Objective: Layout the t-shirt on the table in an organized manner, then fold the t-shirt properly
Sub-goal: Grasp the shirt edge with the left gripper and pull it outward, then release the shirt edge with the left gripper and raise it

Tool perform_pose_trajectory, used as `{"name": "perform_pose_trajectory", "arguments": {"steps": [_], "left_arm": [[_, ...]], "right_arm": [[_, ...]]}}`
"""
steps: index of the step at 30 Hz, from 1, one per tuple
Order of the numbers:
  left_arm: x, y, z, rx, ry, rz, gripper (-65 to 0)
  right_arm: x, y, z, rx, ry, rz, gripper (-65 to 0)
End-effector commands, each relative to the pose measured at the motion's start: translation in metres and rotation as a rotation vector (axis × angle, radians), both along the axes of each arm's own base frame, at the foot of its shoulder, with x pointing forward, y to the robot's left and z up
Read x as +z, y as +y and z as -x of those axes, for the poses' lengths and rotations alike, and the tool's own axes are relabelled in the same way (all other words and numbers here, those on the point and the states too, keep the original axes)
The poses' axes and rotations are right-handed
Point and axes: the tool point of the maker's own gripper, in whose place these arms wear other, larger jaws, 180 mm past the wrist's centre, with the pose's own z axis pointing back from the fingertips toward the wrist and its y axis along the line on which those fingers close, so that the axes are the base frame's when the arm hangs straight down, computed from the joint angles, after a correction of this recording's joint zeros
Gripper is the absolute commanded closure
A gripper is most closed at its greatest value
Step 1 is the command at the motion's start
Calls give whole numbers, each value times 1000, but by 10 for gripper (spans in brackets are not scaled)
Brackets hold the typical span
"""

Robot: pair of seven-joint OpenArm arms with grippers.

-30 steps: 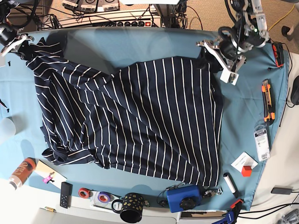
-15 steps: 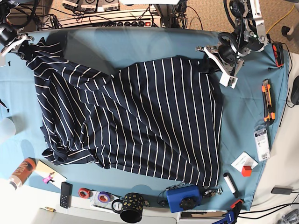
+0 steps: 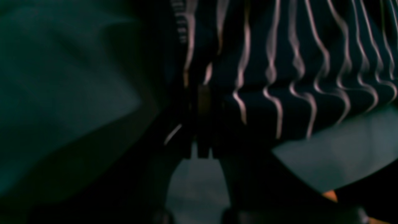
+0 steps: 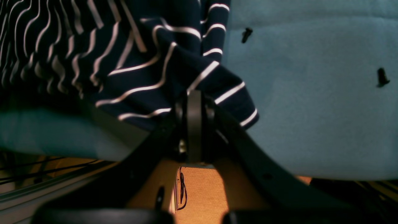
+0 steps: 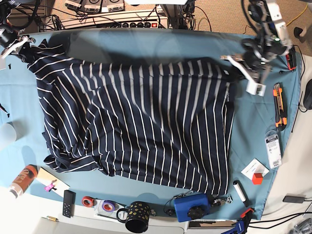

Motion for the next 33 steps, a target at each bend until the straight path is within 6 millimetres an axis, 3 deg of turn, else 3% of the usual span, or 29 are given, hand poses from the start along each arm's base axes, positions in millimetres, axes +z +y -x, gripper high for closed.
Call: {"name": "perform_pose_trajectory", "arguments": {"steps": [1, 12, 17, 25, 29, 30, 33], "left_arm": [[12, 9, -7, 9, -54, -11, 0], [35, 85, -2, 151, -124, -91, 0], [43, 90, -3, 119, -119, -79, 0], [43, 93, -2, 115, -114, -90, 0], [42, 95, -1, 115, -101, -103, -257], [40, 100, 1, 126, -85, -120, -290], [46, 122, 6, 162, -71, -158, -295]], "right_arm": [[12, -4, -6, 12, -35, 24, 0], [17, -6, -8, 20, -42, 32, 0], [31, 12, -16, 63, -139, -68, 0], [21, 14, -4, 51, -98, -79, 0], [22, 15, -5, 53, -104, -81, 0], [22, 15, -5, 53, -104, -81, 0], [24, 16, -6, 57, -115, -91, 0]]}}
